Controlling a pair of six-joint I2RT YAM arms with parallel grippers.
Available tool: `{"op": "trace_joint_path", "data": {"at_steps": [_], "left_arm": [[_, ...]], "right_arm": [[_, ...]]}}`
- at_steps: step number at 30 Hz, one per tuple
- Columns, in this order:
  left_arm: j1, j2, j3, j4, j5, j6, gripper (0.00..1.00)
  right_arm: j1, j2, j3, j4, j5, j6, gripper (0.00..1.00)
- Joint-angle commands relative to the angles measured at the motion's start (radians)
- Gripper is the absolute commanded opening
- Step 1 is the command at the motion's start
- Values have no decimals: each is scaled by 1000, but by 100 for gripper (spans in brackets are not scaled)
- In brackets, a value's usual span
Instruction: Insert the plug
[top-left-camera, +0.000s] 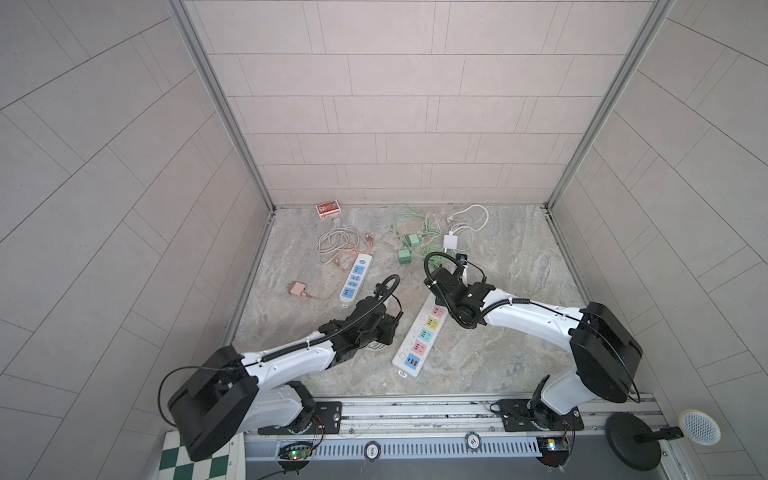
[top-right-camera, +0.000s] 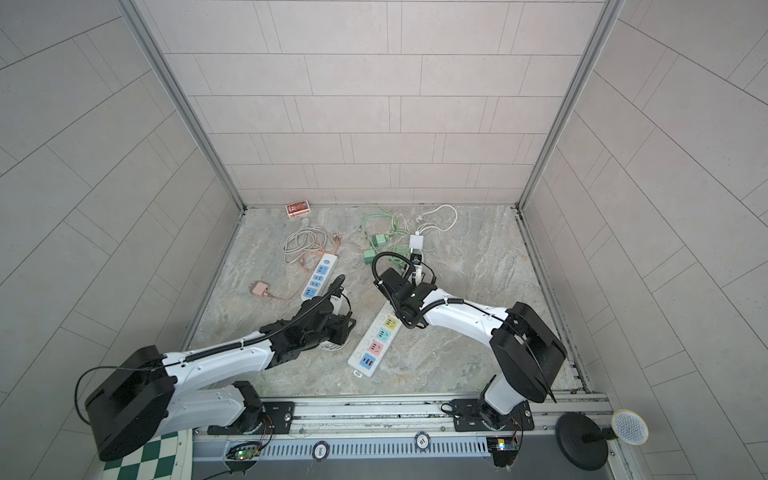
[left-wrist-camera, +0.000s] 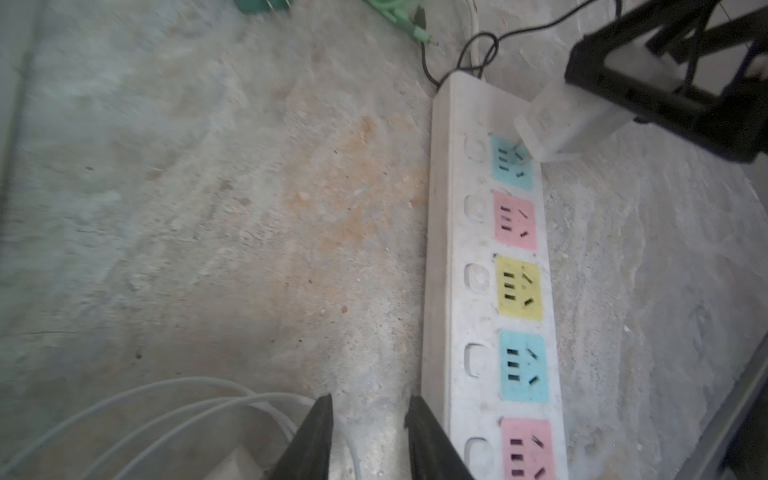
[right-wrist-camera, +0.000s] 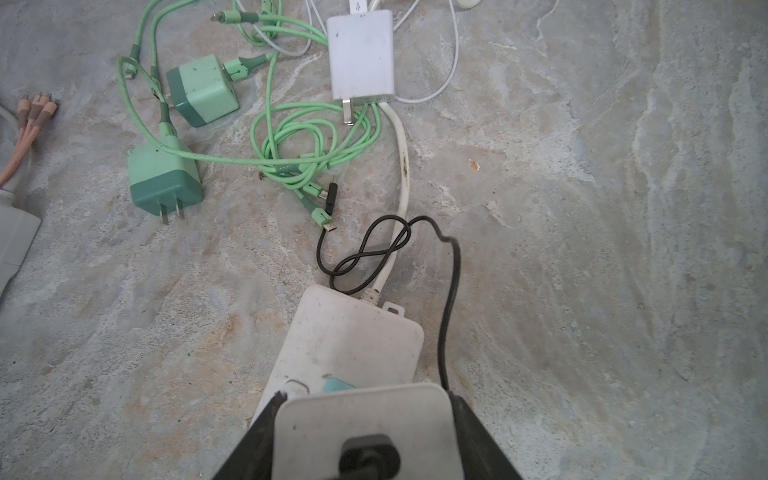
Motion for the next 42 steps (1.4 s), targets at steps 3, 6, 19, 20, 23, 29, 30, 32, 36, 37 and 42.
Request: {"op": "trace_joint_path", "data": {"at_steps": [3,6,19,20,23,29,30,32,36,37,42], "left_arm": [[-1,121,58,-17,209,-42,31],[-8,143,55,-16,225,-49,31],[-134,228,85,56,248,-115,30],[-140,239,88,66,246,-119,30],[-141,251,91,69,230,-115,30],[-141,238,107,46,210,-95,30],[-141,237,108,45,212,-94,30],[-141,234,110,41,213,-91,30],[-142,224,103,40,213,-88,30],[-141,222,101,38,211,-88,30],[-141,197,87,31,200,-88,30]], "right_arm": [[7,1,23,-5,25,21,41],[7,-3,27,-17,27,17,41],[5,-52,2,-34,63,-14,41],[5,-64,-6,-36,71,-17,41],[6,-107,-28,-53,97,-21,41],[6,-180,-105,-18,119,-27,41],[6,-185,-117,-6,114,-26,41],[5,-186,-132,16,112,-25,41],[5,-166,-133,31,109,-22,41],[5,-159,-129,32,104,-22,41],[5,-126,-111,31,85,-5,41]]}}
